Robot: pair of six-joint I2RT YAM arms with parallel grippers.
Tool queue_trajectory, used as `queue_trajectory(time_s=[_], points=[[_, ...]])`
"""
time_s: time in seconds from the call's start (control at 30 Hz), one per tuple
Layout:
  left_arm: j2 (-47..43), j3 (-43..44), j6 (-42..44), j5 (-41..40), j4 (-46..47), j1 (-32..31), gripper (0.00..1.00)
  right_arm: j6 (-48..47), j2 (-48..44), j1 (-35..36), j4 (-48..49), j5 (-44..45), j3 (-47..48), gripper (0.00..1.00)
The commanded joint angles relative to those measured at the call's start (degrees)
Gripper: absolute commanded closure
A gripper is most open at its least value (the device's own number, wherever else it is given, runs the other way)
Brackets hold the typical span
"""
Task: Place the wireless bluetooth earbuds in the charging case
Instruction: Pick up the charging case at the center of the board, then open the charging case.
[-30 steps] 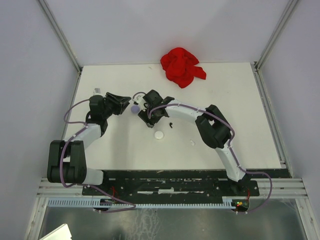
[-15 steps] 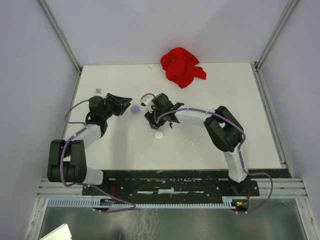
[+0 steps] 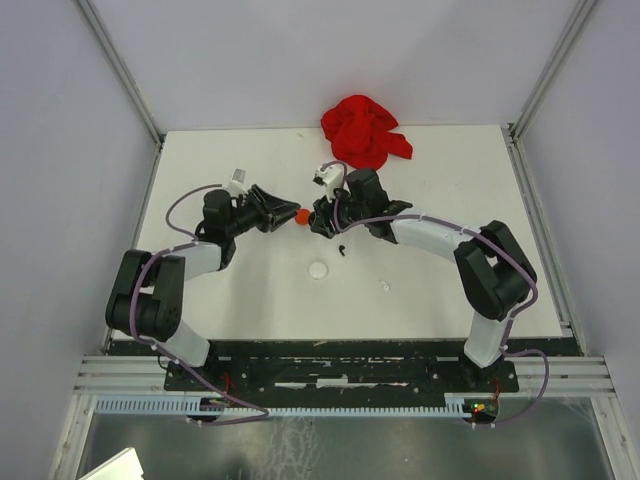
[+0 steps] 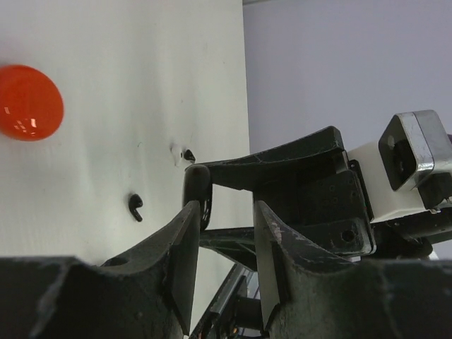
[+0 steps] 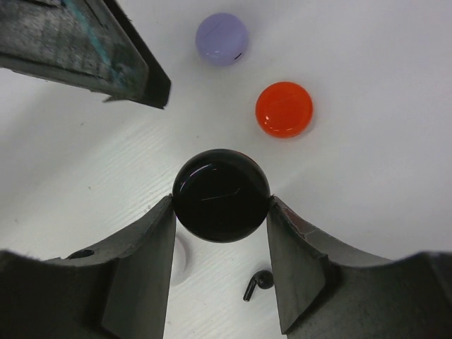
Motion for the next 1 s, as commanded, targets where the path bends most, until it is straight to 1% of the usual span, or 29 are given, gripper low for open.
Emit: queue_trajectory(time_s=[0.0, 0.2, 0.4, 0.6, 0.97], points=[[1.29, 3.79, 5.03, 2.78, 3.0, -2.47, 0.57, -0.08, -2.94, 0.39, 2.89, -3.83, -0.8, 0.82], [2.37, 5.77, 9.02, 3.29, -2.09, -3.85, 0.57, -0.03, -3.76, 0.37, 2.71, -4.55, -0.89, 0.82], [2.59, 6.39, 12.52, 3.43, -7.03, -3.99, 0.54, -0.03, -4.65, 0.38, 2.82, -4.55, -1.22, 0.82], [3.08, 6.83, 13.5, 3.87, -7.62, -4.48, 0.53, -0.01, -4.57, 0.37, 2.62, -4.64, -0.67, 0.82], [2.82, 7.52, 14.14, 4.52, -7.73, -5.78, 0.53, 0.06, -3.75, 0.37, 2.34, -4.73, 0.17, 0.82]])
